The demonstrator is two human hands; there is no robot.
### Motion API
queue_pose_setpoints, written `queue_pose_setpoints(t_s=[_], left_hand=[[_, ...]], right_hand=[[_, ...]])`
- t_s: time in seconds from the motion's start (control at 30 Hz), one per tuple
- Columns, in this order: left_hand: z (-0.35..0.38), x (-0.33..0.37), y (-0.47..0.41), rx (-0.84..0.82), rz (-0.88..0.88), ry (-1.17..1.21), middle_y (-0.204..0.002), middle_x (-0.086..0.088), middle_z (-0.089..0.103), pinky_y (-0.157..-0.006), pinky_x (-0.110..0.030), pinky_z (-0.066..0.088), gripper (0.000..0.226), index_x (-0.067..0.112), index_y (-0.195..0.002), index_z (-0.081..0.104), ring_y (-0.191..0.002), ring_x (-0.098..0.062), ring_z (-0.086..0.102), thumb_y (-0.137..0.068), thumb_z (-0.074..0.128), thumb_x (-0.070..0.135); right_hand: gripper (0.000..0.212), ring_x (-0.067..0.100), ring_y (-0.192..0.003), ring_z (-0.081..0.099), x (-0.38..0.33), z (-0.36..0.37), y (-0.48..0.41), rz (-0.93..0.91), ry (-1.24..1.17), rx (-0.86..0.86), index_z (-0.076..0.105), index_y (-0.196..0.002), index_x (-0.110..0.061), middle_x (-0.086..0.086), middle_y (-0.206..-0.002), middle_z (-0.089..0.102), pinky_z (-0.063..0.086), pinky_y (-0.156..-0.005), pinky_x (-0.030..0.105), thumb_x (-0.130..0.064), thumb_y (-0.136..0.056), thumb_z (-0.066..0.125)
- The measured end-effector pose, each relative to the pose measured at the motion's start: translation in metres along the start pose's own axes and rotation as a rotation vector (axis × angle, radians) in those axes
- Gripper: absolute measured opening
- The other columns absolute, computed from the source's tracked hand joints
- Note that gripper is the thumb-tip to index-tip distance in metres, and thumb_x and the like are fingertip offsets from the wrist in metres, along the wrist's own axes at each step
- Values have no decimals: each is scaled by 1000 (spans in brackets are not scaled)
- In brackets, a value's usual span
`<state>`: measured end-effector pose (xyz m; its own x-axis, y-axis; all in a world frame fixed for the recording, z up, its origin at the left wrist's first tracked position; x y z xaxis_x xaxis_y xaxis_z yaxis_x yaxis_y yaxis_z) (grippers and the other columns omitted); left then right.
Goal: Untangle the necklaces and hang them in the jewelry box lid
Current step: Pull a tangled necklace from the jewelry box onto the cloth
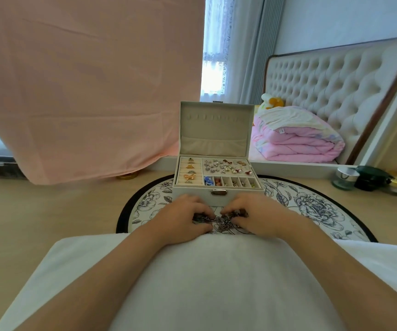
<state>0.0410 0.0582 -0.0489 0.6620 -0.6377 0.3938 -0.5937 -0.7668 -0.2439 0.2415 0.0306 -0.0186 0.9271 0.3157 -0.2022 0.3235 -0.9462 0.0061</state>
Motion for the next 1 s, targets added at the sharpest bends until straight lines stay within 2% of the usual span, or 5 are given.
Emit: queue_pose_setpoints(t_s=[0.2,0.37,0.57,0.7,1.0], left_hand=[[-6,-5,1,44,-16,113,-108,18,61,-82,-14,45,31,34,-121,67,-96,3,54,-90,71,34],[-9,2,10,95,-9,45,-97,18,63,-81,-28,53,11,36,-101,69,-90,0,58,-91,69,35],[-9,-2,10,13,-25,107,-98,19,65,-81,-18,48,10,35,-99,75,-93,1,58,-92,69,31],[-10,-7,8,67,-71,109,-99,18,67,-82,-18,49,12,33,-103,73,-93,2,60,-95,66,27],[-12,-1,6,13,-61,27,-94,14,65,-79,-25,51,6,30,-94,76,-86,-3,59,-89,72,30]], right_hand=[[25,13,-112,59,16,-10,1,90,177,-11,72,-115,-37,-13,-117,65,51,-96,34,-33,-91,67],[33,11,-119,52,-9,1,3,-48,38,110,64,-127,-38,-13,-127,58,44,-102,34,-44,-95,58],[19,12,-103,62,8,-2,5,59,94,61,74,-109,-34,-13,-110,67,52,-89,31,-30,-94,64],[24,16,-111,57,4,-1,-1,50,193,109,69,-116,-34,-9,-118,61,49,-91,32,-29,-95,59],[26,9,-95,56,-33,20,-9,-86,-91,105,73,-111,-33,-13,-104,61,47,-84,29,-47,-91,66]])
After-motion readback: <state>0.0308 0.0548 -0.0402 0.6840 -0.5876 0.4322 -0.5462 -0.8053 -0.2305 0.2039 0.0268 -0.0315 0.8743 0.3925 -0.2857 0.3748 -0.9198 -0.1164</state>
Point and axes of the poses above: each hand's wrist, its own y-axis away from the middle knuckle, its own z-axis out of the palm, x = y × z, the point moved 3 cm from there along -y, towards the middle knuckle
